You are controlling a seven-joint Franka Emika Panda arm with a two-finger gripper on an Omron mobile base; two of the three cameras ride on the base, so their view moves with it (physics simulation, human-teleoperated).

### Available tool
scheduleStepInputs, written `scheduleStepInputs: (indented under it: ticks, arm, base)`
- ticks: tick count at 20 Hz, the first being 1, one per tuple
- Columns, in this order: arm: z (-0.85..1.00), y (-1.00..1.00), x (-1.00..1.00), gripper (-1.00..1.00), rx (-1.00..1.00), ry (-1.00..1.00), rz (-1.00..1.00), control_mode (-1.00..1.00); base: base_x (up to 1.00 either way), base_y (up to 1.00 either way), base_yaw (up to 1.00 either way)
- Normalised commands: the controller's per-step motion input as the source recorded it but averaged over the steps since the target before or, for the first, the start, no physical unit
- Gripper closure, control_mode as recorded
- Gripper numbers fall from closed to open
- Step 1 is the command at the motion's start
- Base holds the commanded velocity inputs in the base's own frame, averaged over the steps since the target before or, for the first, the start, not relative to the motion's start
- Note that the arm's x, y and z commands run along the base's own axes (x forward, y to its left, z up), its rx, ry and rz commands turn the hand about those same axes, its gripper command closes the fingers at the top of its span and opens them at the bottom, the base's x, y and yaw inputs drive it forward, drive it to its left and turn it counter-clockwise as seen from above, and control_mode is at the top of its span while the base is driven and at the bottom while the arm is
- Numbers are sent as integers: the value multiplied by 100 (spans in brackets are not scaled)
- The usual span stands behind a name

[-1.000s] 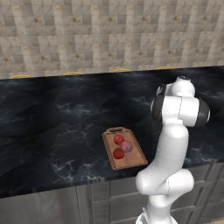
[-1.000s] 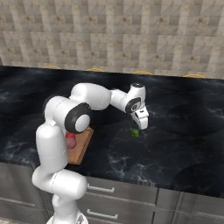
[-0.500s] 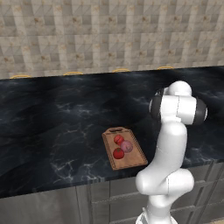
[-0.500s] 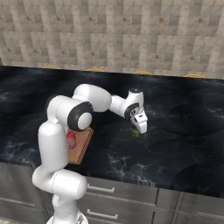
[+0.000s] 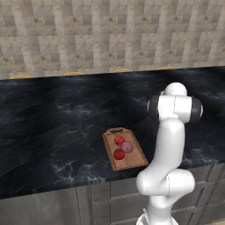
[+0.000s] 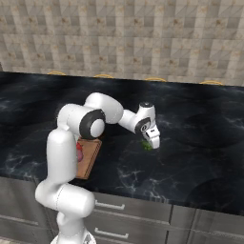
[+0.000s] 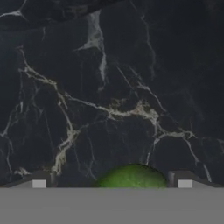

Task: Place the avocado, onion, tomato, and bell pepper on the cutting board.

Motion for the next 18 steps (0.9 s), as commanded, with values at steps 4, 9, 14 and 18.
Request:
scheduleStepInputs:
  ticks: [4,9,14,18]
  arm:
    - [-36,0,22,-100,0,1,3,-100]
    - [-29,0,8,-100,0,0,2,-100]
    - [27,0,1,-100,4,1,0,-100]
    - [61,0,0,-100,4,0,-7,-100]
  base:
    - [0,0,0]
    - [0,0,0]
    - [0,0,0]
    - [0,0,0]
